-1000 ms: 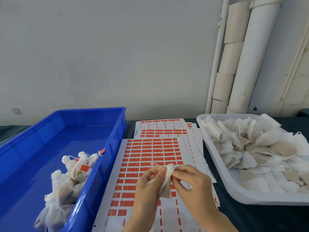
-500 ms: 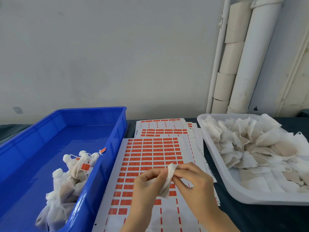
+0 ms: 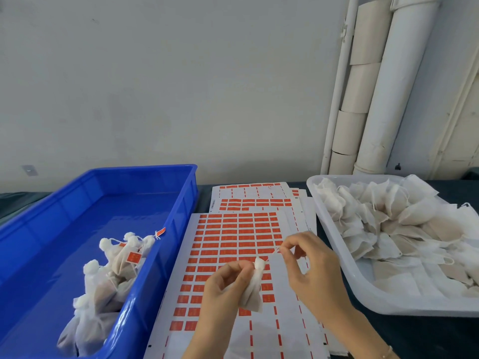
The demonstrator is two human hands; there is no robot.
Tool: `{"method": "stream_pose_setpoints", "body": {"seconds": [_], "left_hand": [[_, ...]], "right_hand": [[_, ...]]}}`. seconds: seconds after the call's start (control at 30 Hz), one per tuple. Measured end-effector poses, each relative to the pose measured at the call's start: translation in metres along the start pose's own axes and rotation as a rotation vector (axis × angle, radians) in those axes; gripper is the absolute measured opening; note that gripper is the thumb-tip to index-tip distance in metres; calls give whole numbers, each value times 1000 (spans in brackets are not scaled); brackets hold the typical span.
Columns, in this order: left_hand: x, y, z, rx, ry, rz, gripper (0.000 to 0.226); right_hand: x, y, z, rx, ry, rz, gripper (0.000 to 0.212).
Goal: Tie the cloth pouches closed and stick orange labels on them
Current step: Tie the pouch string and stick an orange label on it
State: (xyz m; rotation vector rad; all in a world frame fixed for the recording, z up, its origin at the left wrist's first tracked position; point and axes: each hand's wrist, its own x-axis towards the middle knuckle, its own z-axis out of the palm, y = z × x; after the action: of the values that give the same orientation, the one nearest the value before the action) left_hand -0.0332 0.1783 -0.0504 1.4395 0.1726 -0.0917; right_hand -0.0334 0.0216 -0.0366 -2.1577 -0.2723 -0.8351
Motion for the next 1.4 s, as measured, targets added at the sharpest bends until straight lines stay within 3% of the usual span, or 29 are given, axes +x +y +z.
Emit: {"method": "stream_pose_setpoints", "body": {"seconds": [0.1, 0.2, 0.33, 0.57, 0.8, 0.97, 1.17, 1.4], "left_hand": [[-2, 6, 4, 155, -115, 63, 12], [-4, 12, 10, 138, -267, 50, 28], [-6, 9, 13, 136, -152, 119, 39], [-10, 4, 16, 234, -121, 251, 22], [8, -6, 15, 233, -93, 151, 17], [27, -26, 19, 280, -109, 93, 18], [50, -43, 22, 225, -84, 93, 18], [71, -63, 14, -42, -78, 33, 24]], "right_hand": [[5, 0, -1, -15, -33, -44, 6], [8, -1, 0, -13, -147, -107, 12], [9, 4, 2, -93, -149, -160, 14], [12, 13, 0, -211, -106, -318, 24], [-12, 39, 13, -330, -42, -374, 26], [-26, 59, 27, -299, -83, -250, 23], [-27, 84, 44, -202, -219, 298, 31], [-2, 95, 59, -235, -255, 557, 50]]}}
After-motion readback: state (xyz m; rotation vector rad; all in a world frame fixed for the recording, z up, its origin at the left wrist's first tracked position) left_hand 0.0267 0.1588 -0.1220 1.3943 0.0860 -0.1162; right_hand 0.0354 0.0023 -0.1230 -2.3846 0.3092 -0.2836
